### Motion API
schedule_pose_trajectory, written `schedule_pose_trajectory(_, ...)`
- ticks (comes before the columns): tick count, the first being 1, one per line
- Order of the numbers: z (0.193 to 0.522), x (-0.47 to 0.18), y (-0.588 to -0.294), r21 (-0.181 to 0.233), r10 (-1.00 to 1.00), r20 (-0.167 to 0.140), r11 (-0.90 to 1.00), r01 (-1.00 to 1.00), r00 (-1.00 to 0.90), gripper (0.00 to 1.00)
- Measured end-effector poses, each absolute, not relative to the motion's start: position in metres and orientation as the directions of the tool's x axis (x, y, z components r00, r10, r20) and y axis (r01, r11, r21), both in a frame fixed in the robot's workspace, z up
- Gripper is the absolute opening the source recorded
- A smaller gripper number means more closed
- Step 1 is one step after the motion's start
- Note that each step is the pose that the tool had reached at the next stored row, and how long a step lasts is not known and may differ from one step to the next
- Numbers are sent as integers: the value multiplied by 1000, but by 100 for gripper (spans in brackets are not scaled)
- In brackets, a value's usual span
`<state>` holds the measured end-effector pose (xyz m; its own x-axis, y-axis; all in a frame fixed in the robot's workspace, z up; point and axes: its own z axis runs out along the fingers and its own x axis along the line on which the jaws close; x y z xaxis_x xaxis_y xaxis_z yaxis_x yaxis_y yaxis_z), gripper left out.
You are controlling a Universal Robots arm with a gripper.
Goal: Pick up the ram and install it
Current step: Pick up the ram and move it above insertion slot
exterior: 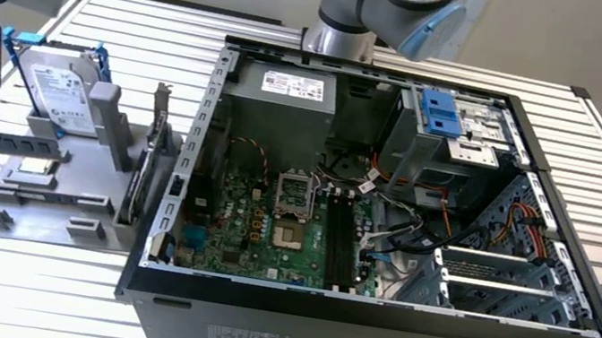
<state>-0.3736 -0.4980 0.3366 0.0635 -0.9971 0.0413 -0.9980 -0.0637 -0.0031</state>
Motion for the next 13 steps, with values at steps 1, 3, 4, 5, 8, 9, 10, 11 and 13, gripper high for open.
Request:
schedule_pose_trajectory(1,337,-374,-498,-3,-997,41,-64,-998,64,0)
schedule_pose_trajectory(3,339,-374,-498,-3,-997,41,-64,-998,63,0)
schedule_pose_trajectory(4,340,-374,-498,-3,-997,41,-64,-998,63,0)
schedule_pose_trajectory(5,340,-374,-498,-3,-997,41,-64,-998,63,0)
schedule_pose_trajectory(8,342,-374,-498,-3,-997,41,-64,-998,63,0)
schedule_pose_trajectory(9,343,-374,-498,-3,-997,41,-64,-998,63,0)
schedule_pose_trajectory(10,343,-374,-498,-3,-997,41,-64,-998,63,0)
schedule_pose_trajectory(11,344,-374,-498,-3,-997,41,-64,-998,63,0)
schedule_pose_trajectory(13,345,-374,-498,-3,-997,41,-64,-998,63,0)
